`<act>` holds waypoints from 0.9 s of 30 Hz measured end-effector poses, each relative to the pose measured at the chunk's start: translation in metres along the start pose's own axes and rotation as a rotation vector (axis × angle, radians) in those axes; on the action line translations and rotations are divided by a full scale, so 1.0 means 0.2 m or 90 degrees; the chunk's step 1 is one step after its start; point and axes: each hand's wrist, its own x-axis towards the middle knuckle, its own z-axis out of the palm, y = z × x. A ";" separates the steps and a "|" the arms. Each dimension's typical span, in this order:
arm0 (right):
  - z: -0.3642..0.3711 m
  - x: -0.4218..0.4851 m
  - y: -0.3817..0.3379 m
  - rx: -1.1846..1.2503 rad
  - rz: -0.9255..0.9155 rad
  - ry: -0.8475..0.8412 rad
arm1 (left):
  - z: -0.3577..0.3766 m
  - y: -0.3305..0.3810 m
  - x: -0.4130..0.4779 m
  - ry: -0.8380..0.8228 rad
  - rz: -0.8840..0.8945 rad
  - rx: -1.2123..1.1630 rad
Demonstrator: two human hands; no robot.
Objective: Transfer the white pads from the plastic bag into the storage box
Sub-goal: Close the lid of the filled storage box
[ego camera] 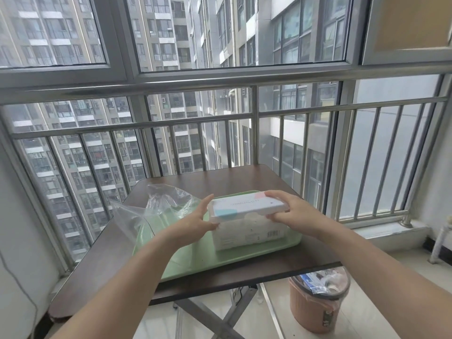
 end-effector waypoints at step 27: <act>-0.05 -0.04 -0.13 -0.279 -0.079 -0.094 | -0.02 0.14 -0.09 -0.027 0.130 0.558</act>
